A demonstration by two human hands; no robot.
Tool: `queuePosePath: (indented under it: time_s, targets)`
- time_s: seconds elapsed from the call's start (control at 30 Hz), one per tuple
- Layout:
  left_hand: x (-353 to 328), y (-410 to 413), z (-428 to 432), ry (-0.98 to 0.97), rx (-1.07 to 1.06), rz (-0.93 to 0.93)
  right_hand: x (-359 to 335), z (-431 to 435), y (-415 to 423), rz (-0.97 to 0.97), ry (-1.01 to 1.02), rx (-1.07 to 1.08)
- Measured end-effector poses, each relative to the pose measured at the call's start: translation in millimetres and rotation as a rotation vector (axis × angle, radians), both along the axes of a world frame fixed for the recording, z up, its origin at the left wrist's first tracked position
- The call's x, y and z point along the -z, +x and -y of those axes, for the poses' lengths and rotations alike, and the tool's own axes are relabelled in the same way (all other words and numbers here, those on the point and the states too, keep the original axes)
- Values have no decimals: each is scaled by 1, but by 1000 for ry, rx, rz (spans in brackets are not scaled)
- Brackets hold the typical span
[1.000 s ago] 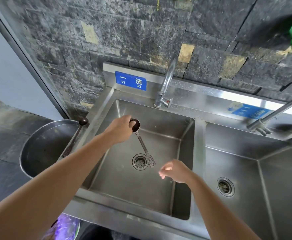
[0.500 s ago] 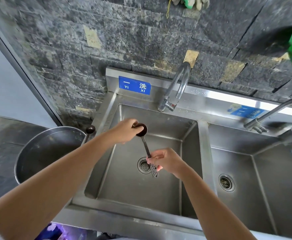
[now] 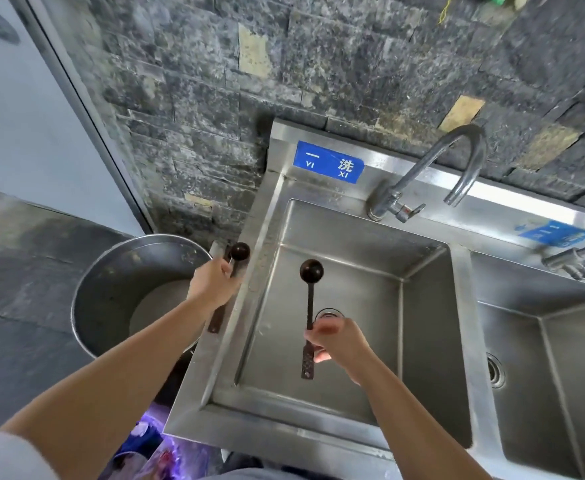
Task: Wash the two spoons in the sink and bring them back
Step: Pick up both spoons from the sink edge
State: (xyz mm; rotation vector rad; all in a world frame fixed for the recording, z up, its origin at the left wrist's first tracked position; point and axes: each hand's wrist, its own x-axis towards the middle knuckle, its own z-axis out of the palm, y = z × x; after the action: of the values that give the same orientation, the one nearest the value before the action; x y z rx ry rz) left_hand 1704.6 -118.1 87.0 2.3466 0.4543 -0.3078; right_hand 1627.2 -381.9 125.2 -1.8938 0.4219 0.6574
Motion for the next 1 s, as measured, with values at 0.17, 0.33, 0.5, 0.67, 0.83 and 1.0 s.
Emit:
queuePosePath:
  time_s: [0.17, 0.33, 0.5, 0.67, 0.83, 1.0]
  targets:
    - [24, -10, -7, 76, 69, -112, 4, -7, -5, -20, 43, 42]
    - [35, -14, -2, 116, -3, -102, 10, -5, -7, -41, 56, 69]
    - [32, -12, 1, 118, 11, -159, 15, 2, -12, -48, 76, 80]
    - [23, -18, 18, -105, -16, -232, 19, 8, -18, -66, 80, 57]
    - [2, -37, 50, -587, -118, -450, 16, 19, -21, -94, 119, 51]
    - [-14, -66, 88, -717, -4, -468, 8, 44, -30, -93, 217, 95]
